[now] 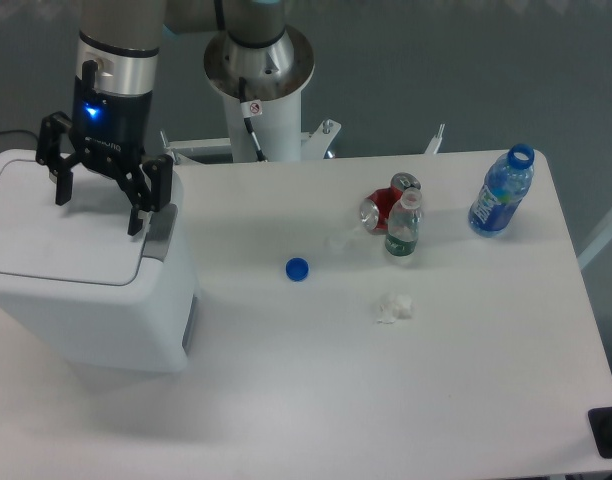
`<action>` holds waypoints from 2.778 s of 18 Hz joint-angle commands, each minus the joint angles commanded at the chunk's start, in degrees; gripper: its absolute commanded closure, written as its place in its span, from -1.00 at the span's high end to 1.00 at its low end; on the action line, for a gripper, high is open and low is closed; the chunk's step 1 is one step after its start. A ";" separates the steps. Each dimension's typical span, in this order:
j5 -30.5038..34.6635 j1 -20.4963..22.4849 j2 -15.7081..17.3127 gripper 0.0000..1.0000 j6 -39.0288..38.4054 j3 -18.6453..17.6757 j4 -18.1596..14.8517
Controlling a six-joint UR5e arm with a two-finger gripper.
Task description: Close the trash can
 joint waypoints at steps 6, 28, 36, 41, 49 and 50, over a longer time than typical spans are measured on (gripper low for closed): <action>0.00 -0.09 -0.26 1.00 0.00 -0.09 -0.09; -0.62 1.14 3.51 1.00 -0.26 0.53 -0.44; 0.26 7.37 4.39 1.00 3.25 1.58 -0.53; 10.35 9.14 3.17 1.00 6.92 1.49 -0.79; 20.73 11.86 -2.19 1.00 20.28 1.49 -0.62; 21.00 11.95 -2.81 1.00 22.13 1.58 -0.53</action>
